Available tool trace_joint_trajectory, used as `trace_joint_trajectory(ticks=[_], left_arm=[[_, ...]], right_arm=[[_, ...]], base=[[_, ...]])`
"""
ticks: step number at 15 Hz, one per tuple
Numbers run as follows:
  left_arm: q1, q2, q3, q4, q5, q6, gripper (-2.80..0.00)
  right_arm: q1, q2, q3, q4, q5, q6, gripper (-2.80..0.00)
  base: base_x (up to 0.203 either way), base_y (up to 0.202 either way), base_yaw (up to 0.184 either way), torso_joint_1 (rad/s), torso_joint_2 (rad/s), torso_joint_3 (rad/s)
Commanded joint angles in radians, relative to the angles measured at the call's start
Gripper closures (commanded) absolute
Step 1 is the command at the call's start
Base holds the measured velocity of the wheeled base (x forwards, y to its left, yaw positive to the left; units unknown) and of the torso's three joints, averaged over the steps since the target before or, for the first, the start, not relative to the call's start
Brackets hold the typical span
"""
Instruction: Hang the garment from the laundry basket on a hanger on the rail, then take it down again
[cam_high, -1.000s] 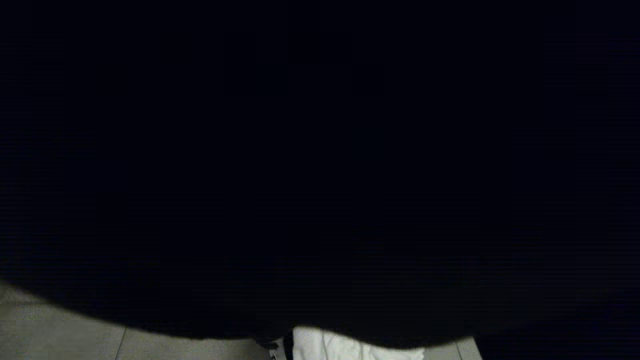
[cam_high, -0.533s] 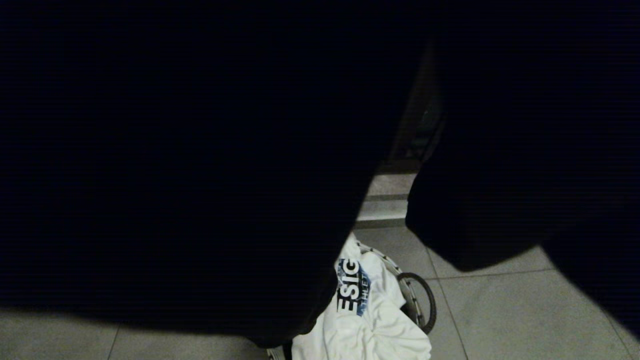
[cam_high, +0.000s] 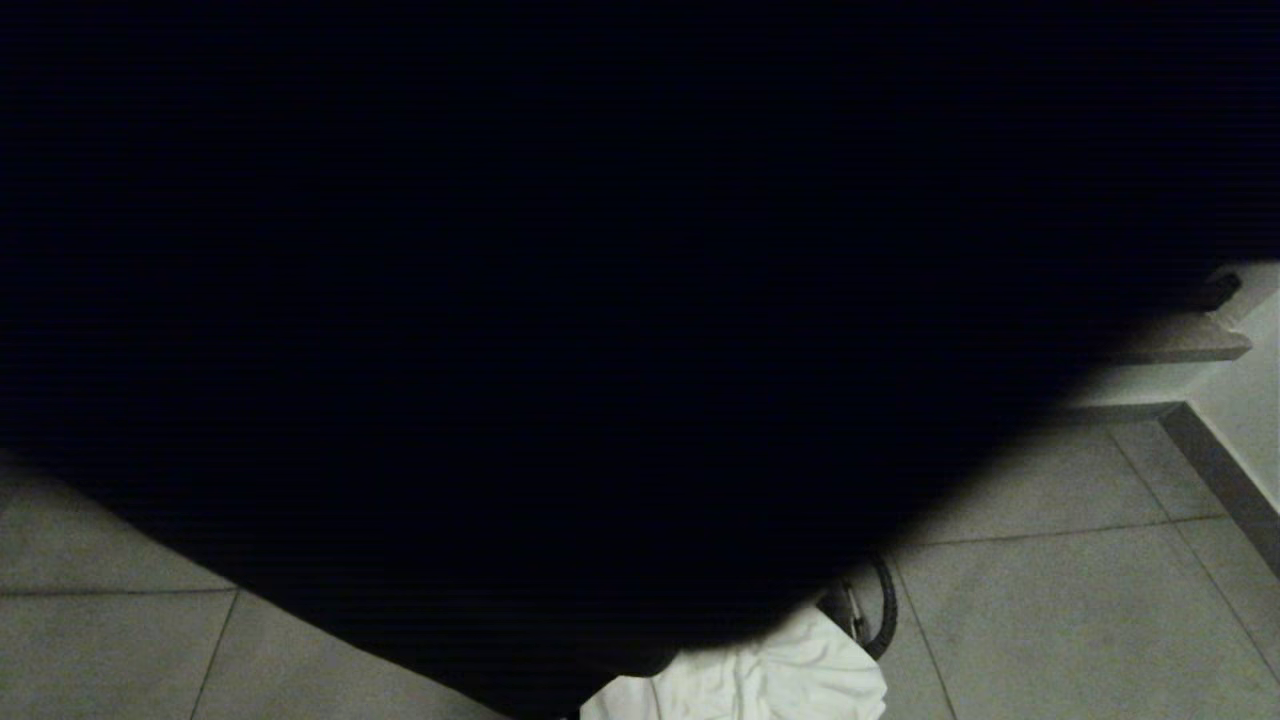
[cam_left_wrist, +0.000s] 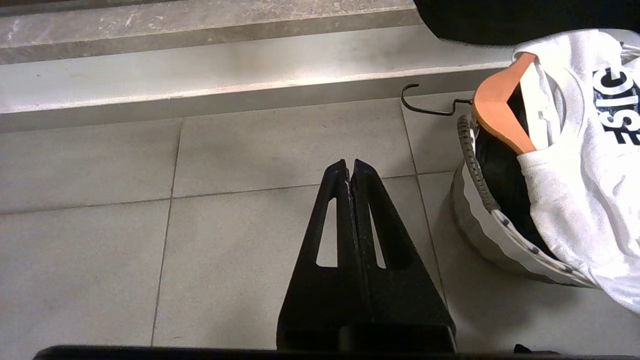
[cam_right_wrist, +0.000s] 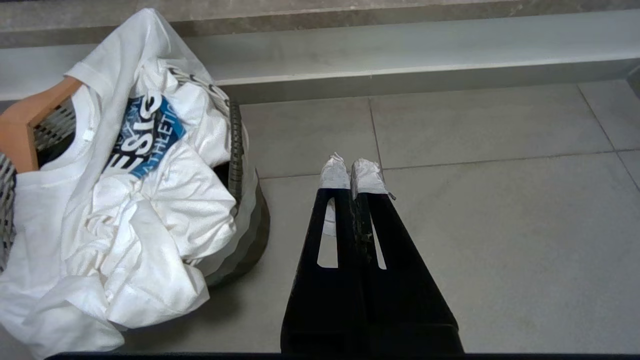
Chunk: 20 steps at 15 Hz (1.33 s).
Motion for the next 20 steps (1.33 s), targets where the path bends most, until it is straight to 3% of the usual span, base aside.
trace_joint_trajectory(ticks=[1, 15, 17, 20], left_arm=[[0.0, -0.001, 0.002, 0.0, 0.0, 0.0, 0.0], [0.0, -0.001, 0.003, -0.001, 0.0, -0.003, 0.0], [0.0, -0.001, 0.002, 0.0, 0.0, -0.003, 0.0], [0.0, -0.001, 0.002, -0.001, 0.0, -0.003, 0.0]], right_arm=[[0.0, 0.0, 0.0, 0.0, -0.001, 0.001, 0.0], [0.0, 0.0, -0.016, 0.027, 0.01, -0.043, 0.0], [0.0, 0.034, -0.087, 0.064, 0.057, -0.07, 0.0], [0.004, 0.243, -0.231, 0.1, 0.144, -0.071, 0.0]], base=[[0.0, 0.0, 0.0, 0.013, 0.05, 0.058], [0.0, 0.0, 0.0, 0.001, 0.0, 0.005], [0.0, 0.0, 0.0, 0.0, 0.0, 0.0], [0.0, 0.0, 0.0, 0.0, 0.0, 0.0]])
